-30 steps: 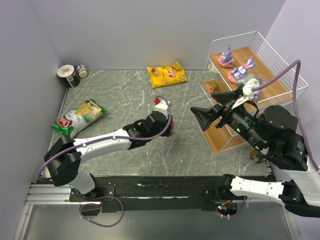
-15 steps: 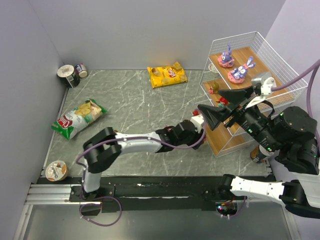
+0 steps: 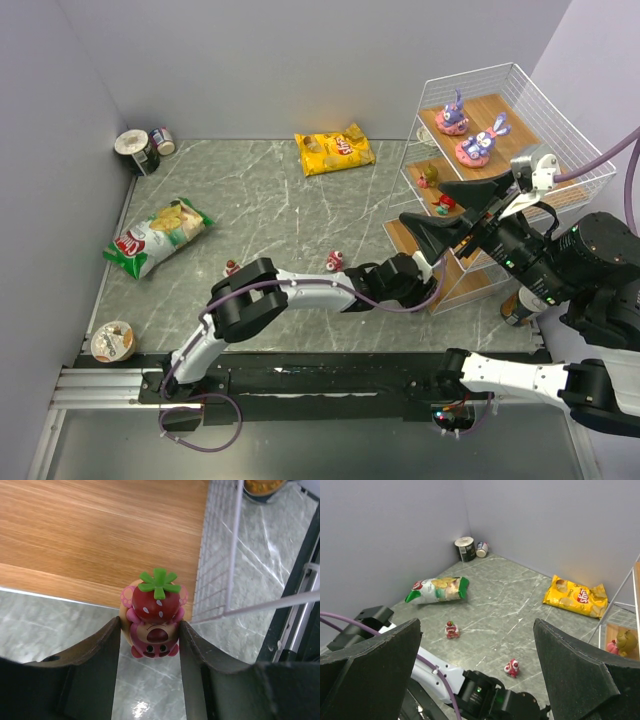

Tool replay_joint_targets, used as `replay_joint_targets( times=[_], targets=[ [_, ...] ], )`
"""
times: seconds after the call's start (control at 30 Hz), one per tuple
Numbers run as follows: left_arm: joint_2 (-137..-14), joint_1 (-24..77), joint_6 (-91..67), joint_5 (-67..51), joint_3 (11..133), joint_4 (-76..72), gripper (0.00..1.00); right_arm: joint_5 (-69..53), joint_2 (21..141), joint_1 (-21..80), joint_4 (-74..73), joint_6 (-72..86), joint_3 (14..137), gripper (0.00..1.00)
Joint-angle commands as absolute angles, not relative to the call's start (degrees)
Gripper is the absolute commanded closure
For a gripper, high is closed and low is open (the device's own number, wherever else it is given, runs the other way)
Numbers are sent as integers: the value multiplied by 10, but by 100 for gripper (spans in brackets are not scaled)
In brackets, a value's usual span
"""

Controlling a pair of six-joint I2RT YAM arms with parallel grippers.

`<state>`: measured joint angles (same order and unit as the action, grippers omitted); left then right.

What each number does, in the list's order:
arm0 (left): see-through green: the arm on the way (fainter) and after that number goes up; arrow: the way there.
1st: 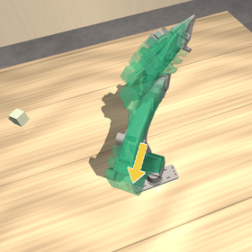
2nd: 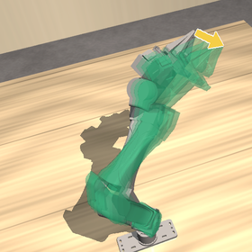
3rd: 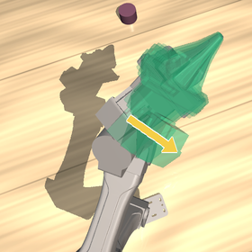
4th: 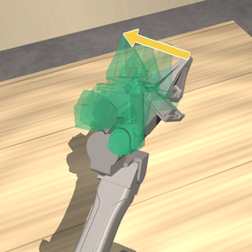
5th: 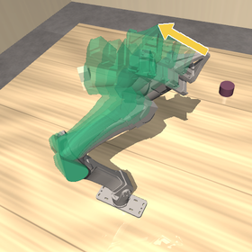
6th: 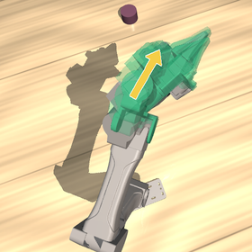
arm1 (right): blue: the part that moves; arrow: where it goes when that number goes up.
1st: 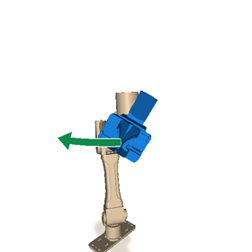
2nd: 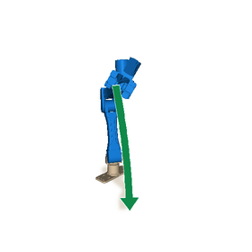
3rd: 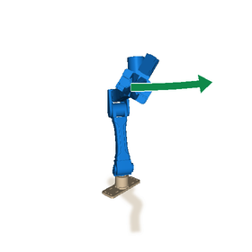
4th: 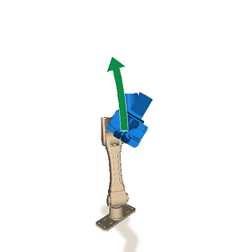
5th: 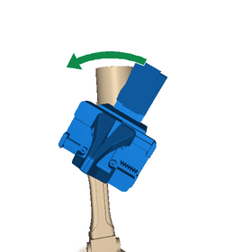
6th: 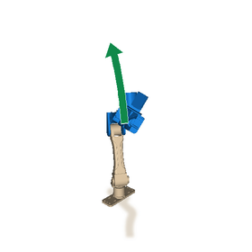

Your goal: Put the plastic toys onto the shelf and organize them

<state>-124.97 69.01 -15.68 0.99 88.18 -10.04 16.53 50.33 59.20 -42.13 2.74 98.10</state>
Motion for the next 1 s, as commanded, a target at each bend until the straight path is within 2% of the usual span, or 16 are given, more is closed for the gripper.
replay_joint_targets(
  times=[0.0,0.43,0.6,0.97],
  targets=[
    [-1257,696,-126,-2,912,-141,99,154,512,590,-424,38,1000,0],
    [-1322,703,-83,18,983,-114,89,163,517,590,-430,33,1004,0],
    [-1331,703,-74,27,986,-120,79,164,516,591,-431,33,1000,0],
    [-1350,703,-79,40,1012,-124,69,163,520,591,-429,34,994,0]
  ],
)
